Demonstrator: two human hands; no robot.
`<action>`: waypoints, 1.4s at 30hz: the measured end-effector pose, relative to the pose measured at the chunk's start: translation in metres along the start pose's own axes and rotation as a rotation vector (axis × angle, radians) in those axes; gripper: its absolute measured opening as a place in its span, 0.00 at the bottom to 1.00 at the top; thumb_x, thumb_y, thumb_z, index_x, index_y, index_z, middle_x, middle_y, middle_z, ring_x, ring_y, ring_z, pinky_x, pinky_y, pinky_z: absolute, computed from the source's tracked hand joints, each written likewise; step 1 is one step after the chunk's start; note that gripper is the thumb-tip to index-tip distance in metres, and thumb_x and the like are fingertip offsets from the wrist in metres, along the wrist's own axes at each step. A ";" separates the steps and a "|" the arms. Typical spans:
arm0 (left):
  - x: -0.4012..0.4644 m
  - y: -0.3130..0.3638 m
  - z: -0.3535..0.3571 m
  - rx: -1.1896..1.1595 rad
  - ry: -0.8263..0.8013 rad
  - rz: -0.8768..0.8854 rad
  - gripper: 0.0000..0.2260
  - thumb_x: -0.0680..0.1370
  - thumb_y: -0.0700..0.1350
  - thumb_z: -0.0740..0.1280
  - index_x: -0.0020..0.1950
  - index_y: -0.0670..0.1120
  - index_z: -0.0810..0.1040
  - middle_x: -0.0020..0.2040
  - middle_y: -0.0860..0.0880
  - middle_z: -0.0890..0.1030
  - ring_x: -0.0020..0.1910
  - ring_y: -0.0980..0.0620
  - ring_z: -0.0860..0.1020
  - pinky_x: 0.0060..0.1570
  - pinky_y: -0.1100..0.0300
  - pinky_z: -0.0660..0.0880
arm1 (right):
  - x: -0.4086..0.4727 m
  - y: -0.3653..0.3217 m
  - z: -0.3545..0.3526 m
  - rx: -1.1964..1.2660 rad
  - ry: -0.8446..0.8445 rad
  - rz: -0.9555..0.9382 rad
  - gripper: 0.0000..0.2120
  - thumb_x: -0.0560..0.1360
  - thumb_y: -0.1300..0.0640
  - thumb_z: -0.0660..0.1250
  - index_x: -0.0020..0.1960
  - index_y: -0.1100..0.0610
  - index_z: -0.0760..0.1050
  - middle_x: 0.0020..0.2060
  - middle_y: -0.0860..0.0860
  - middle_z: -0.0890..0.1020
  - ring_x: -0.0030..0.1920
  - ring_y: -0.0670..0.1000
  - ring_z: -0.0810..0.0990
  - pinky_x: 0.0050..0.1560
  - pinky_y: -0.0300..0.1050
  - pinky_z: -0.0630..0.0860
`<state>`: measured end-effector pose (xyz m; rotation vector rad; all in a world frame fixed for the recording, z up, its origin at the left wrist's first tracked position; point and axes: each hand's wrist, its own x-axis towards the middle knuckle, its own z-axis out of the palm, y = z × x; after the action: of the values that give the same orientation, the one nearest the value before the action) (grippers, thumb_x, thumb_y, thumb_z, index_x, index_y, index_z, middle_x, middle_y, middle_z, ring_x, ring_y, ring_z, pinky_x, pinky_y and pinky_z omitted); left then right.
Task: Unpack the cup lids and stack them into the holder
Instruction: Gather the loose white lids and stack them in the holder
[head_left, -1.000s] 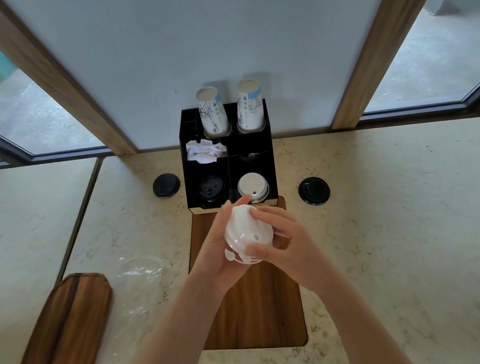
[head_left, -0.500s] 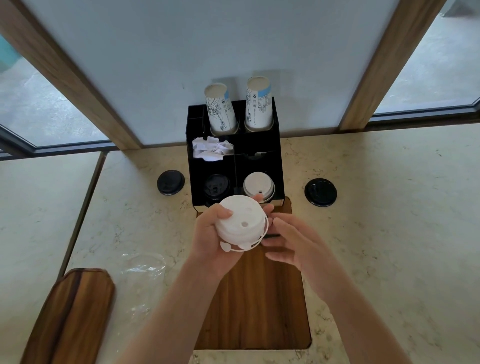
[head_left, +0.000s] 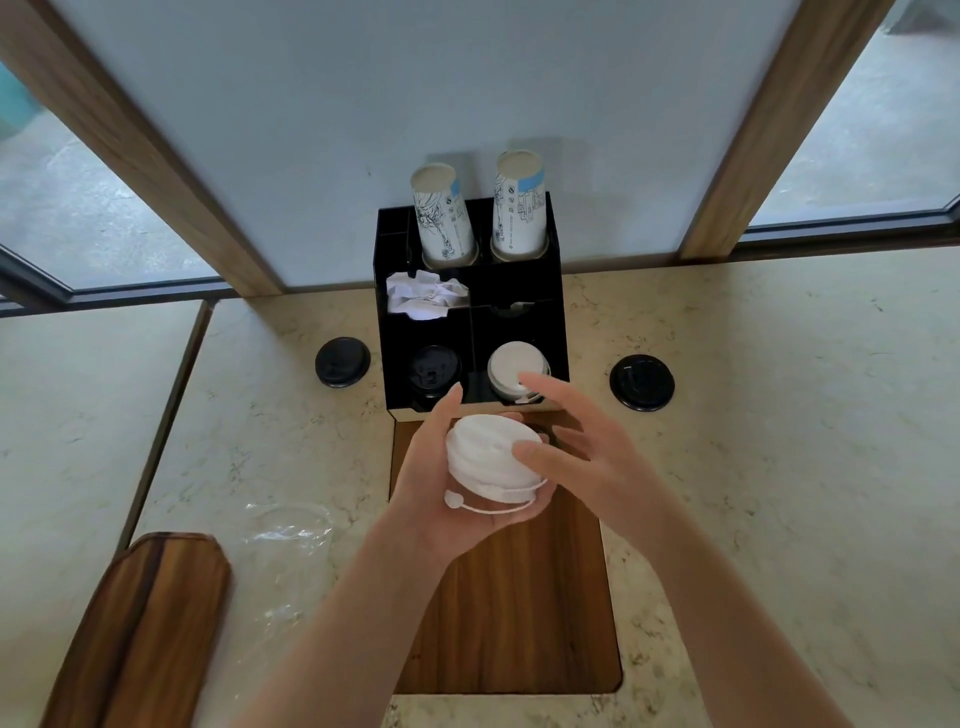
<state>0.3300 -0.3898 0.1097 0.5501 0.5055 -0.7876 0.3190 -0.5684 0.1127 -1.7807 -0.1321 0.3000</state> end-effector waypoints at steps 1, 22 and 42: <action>0.000 -0.001 0.000 0.004 0.003 -0.039 0.30 0.75 0.65 0.70 0.62 0.40 0.82 0.56 0.37 0.83 0.51 0.38 0.84 0.50 0.42 0.81 | 0.004 -0.003 -0.004 -0.043 -0.107 0.009 0.34 0.71 0.34 0.72 0.75 0.34 0.64 0.69 0.35 0.73 0.68 0.41 0.73 0.66 0.45 0.76; 0.002 -0.005 0.010 0.144 0.198 0.088 0.17 0.83 0.57 0.64 0.69 0.52 0.76 0.61 0.55 0.85 0.60 0.56 0.83 0.51 0.58 0.82 | 0.004 0.000 0.008 0.030 0.065 0.034 0.30 0.69 0.30 0.71 0.67 0.40 0.73 0.58 0.38 0.80 0.59 0.43 0.80 0.54 0.46 0.83; -0.008 -0.007 0.017 0.171 -0.007 0.231 0.38 0.76 0.74 0.54 0.74 0.48 0.75 0.70 0.36 0.76 0.65 0.40 0.78 0.54 0.46 0.81 | -0.017 -0.023 0.009 -0.223 0.008 -0.181 0.42 0.66 0.35 0.75 0.76 0.45 0.68 0.73 0.33 0.69 0.74 0.40 0.65 0.65 0.56 0.77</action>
<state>0.3235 -0.4007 0.1254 0.7501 0.3617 -0.6148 0.3018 -0.5591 0.1356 -1.9749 -0.3300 0.1523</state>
